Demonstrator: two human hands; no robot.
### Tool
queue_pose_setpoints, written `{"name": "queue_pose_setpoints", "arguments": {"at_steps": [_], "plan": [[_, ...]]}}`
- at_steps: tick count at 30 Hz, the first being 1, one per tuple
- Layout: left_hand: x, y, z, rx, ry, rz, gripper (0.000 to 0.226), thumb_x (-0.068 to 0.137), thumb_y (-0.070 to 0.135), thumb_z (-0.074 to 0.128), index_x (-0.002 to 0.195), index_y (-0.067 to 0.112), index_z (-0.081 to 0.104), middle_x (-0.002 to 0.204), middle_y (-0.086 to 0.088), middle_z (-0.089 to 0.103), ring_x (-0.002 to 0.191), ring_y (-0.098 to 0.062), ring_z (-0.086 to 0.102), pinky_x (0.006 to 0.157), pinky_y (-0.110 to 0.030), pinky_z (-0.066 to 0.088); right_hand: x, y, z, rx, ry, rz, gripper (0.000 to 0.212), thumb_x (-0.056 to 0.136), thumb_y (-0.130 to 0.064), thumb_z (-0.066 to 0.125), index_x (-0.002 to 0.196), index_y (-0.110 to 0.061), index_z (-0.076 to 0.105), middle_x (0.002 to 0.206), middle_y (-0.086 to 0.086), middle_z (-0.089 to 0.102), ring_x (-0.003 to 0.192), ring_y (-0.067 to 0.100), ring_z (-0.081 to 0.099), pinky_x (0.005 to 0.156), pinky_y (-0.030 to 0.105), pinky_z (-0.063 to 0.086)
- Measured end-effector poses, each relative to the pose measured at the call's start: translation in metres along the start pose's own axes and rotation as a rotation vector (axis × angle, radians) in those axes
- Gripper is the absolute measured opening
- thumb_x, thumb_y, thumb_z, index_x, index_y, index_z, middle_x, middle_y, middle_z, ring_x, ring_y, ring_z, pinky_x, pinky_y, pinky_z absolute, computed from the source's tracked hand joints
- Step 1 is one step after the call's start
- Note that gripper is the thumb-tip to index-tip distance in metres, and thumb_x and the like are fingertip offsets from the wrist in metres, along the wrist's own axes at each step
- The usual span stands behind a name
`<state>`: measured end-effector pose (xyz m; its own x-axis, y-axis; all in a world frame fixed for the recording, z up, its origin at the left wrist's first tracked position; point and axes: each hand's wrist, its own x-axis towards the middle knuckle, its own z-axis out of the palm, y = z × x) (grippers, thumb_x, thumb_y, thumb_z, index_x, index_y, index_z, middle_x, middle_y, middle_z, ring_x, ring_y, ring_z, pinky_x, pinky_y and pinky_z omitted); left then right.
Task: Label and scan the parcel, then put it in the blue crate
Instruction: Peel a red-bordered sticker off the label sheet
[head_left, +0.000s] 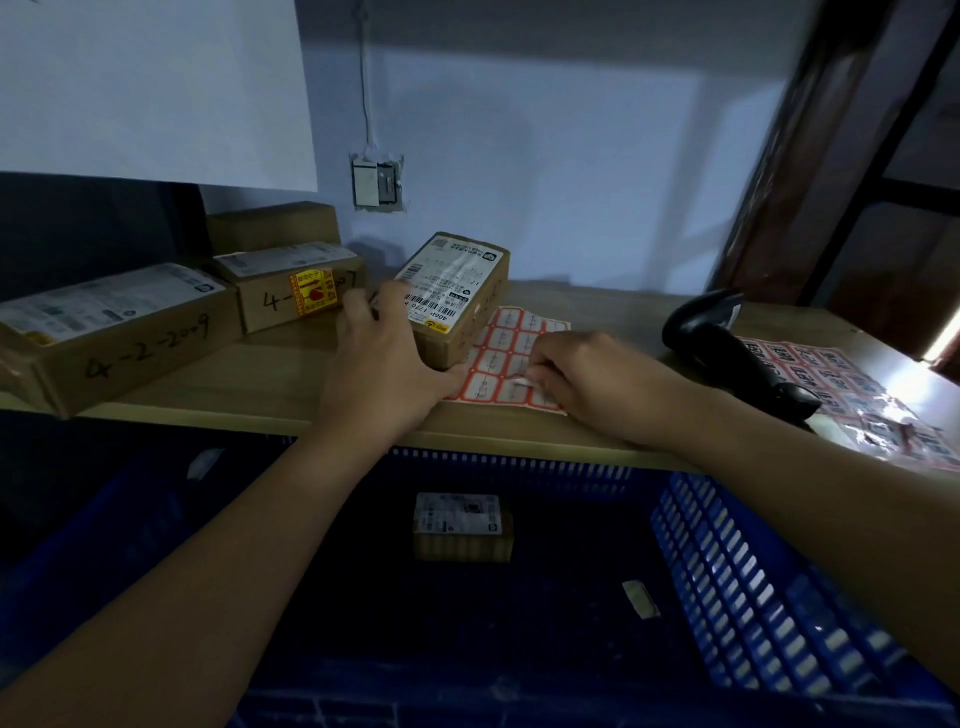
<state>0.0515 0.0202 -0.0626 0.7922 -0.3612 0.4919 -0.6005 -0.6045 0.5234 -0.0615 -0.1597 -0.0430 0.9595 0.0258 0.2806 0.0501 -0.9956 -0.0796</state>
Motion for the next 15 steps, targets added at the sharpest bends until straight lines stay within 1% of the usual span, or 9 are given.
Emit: {"name": "queue_pose_setpoints", "arguments": {"at_steps": [2,4,6,7,9,10,12,14,15], "plan": [[0.000,0.001,0.001,0.010,-0.009,0.003,0.097,0.063,0.049,0.081,0.140,0.022,0.028,0.140,-0.009,0.028,0.130,-0.027,0.031,0.094,-0.041,0.040,0.003,0.000,0.001,0.027,0.040,0.030,0.021,0.099,-0.034,0.046,0.086,-0.019,0.051,0.088,-0.005,0.050,0.075,0.013,0.052,0.066,0.026,0.037],[0.001,0.001,0.001,0.012,-0.010,0.007,0.099,0.063,0.048,0.082,0.140,0.020,0.027,0.140,-0.009,0.028,0.130,-0.027,0.031,0.094,-0.041,0.040,0.005,-0.001,0.001,0.068,0.067,0.090,0.019,0.100,-0.032,0.045,0.090,-0.018,0.053,0.091,-0.004,0.047,0.077,0.013,0.051,0.067,0.022,0.035],[0.002,0.001,0.001,0.014,-0.010,0.009,0.099,0.062,0.048,0.082,0.140,0.020,0.027,0.141,-0.009,0.027,0.131,-0.027,0.031,0.095,-0.042,0.040,0.007,-0.001,-0.001,0.119,0.093,0.148,0.020,0.102,-0.028,0.042,0.094,-0.016,0.055,0.089,-0.005,0.049,0.079,0.014,0.056,0.061,0.015,0.035],[0.002,0.000,0.001,0.013,-0.010,0.010,0.100,0.062,0.047,0.082,0.141,0.020,0.027,0.141,-0.009,0.027,0.131,-0.027,0.031,0.095,-0.042,0.040,0.008,-0.002,-0.002,0.145,0.099,0.184,0.020,0.102,-0.028,0.041,0.093,-0.015,0.053,0.086,-0.006,0.051,0.077,0.011,0.057,0.057,0.012,0.036],[0.002,0.000,0.002,0.008,-0.012,0.012,0.099,0.062,0.047,0.083,0.140,0.020,0.027,0.141,-0.009,0.027,0.131,-0.027,0.030,0.095,-0.042,0.040,0.008,-0.004,-0.006,0.215,0.110,0.264,0.023,0.103,-0.029,0.037,0.095,-0.014,0.052,0.084,-0.007,0.055,0.072,0.006,0.058,0.051,0.013,0.040],[0.002,-0.001,0.003,0.006,-0.011,0.013,0.099,0.063,0.046,0.083,0.140,0.021,0.027,0.141,-0.009,0.027,0.131,-0.027,0.030,0.095,-0.041,0.040,0.007,-0.006,-0.008,0.257,0.137,0.296,0.024,0.103,-0.029,0.037,0.097,-0.013,0.053,0.085,-0.005,0.058,0.071,0.007,0.060,0.050,0.014,0.041],[0.002,-0.001,0.003,0.002,-0.008,0.013,0.099,0.062,0.046,0.083,0.140,0.021,0.027,0.141,-0.009,0.026,0.131,-0.027,0.030,0.095,-0.042,0.040,0.005,-0.009,-0.008,0.303,0.254,0.323,0.023,0.103,-0.027,0.037,0.098,-0.011,0.054,0.083,0.000,0.063,0.068,0.011,0.062,0.049,0.020,0.044],[0.002,-0.002,0.003,-0.002,-0.004,0.012,0.099,0.063,0.047,0.082,0.140,0.021,0.026,0.142,-0.009,0.026,0.131,-0.027,0.030,0.095,-0.043,0.041,0.003,-0.011,-0.008,0.320,0.385,0.311,0.020,0.103,-0.023,0.039,0.095,-0.012,0.055,0.077,0.000,0.064,0.065,0.012,0.063,0.050,0.026,0.050],[0.001,-0.001,0.003,-0.005,0.000,0.016,0.099,0.063,0.047,0.082,0.140,0.021,0.026,0.142,-0.008,0.026,0.131,-0.026,0.030,0.095,-0.042,0.041,0.003,-0.011,-0.007,0.346,0.421,0.307,0.017,0.102,-0.021,0.041,0.095,-0.013,0.055,0.076,-0.001,0.064,0.065,0.010,0.064,0.051,0.025,0.052]]}}
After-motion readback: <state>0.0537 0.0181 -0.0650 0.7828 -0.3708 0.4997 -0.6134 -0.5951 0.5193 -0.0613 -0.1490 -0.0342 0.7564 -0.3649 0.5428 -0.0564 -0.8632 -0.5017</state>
